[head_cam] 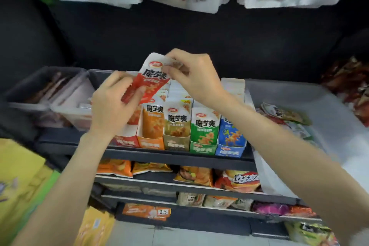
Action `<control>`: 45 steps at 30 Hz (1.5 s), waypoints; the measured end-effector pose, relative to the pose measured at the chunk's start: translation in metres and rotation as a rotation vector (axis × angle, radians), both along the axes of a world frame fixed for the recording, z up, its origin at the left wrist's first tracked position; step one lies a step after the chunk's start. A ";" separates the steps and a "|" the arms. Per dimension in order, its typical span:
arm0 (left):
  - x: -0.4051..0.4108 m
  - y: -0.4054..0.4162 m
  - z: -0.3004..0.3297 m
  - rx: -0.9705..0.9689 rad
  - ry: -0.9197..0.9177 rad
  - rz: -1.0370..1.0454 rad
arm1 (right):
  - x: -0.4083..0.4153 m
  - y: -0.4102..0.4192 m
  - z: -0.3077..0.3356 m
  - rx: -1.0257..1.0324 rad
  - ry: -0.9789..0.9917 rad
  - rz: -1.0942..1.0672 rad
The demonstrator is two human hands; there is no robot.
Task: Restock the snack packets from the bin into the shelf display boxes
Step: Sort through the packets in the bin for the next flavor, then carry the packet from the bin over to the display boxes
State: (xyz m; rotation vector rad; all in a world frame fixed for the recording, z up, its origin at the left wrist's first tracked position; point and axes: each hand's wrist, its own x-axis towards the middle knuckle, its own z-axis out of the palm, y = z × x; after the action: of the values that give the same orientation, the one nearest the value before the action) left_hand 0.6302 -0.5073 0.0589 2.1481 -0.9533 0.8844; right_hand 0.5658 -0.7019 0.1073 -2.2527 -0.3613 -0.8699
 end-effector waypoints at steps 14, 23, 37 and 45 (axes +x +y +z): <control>0.066 0.034 -0.052 0.152 0.240 0.311 | 0.085 0.071 -0.037 -0.657 0.111 -0.231; 0.087 0.027 -0.057 0.071 0.237 0.237 | 0.115 0.079 -0.056 -0.893 0.134 -0.389; 0.005 -0.036 -0.014 -0.218 -0.207 -0.321 | -0.043 -0.039 -0.013 -0.419 -0.145 -0.285; -0.087 -0.162 0.014 0.062 -0.179 -0.629 | -0.164 -0.180 -0.041 -0.402 0.329 -0.616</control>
State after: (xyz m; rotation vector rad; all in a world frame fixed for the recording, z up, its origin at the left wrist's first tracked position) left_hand 0.5431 -0.6698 0.0732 1.6617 -1.6403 0.7334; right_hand 0.4019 -0.8815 0.0659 -2.8911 0.3660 -0.7372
